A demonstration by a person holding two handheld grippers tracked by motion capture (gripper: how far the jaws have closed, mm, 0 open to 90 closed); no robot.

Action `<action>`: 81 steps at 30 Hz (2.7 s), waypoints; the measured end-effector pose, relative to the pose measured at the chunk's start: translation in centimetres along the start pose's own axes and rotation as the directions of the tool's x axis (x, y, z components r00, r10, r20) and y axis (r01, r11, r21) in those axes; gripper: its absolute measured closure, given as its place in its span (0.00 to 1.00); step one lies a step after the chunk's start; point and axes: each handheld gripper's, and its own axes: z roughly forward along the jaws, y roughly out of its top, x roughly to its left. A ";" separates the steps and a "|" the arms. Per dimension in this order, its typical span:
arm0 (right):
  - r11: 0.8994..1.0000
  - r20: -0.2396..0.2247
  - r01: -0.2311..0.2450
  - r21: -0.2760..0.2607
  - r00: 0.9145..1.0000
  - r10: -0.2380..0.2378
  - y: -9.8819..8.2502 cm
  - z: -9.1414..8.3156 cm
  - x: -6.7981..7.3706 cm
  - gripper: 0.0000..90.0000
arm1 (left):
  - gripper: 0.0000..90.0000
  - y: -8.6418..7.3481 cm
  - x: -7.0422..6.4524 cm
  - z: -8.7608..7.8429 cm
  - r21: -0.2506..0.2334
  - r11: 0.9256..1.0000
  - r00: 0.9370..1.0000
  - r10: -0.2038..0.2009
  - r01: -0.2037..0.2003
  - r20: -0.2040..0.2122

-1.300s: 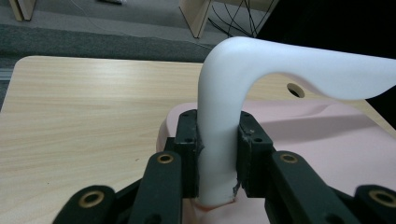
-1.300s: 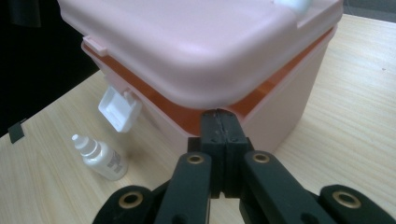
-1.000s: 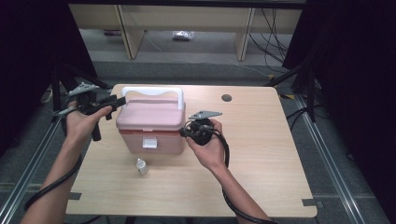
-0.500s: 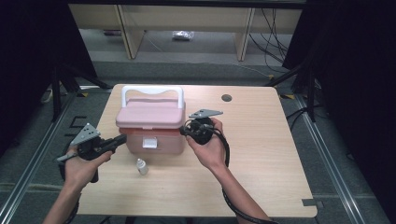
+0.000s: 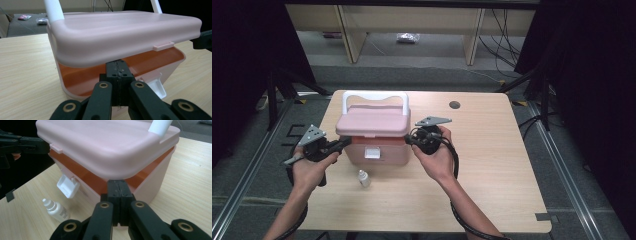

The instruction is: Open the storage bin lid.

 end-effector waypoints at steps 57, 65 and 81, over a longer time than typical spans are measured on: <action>0.981 -0.104 0.192 0.021 0.976 -0.189 -1.7 4.5 6.2 1.00 | 1.00 5.3 0.1 1.1 -0.090 0.996 1.000 0.013 -0.015 -0.021; 0.973 -0.096 0.228 0.038 0.970 -0.224 -1.0 7.0 7.1 1.00 | 1.00 6.1 0.2 1.3 -0.092 0.996 1.000 0.018 -0.020 -0.018; 0.967 -0.073 0.249 0.060 0.967 -0.245 -1.2 8.3 7.0 1.00 | 1.00 8.3 0.7 2.3 -0.108 0.994 0.999 0.021 -0.024 -0.030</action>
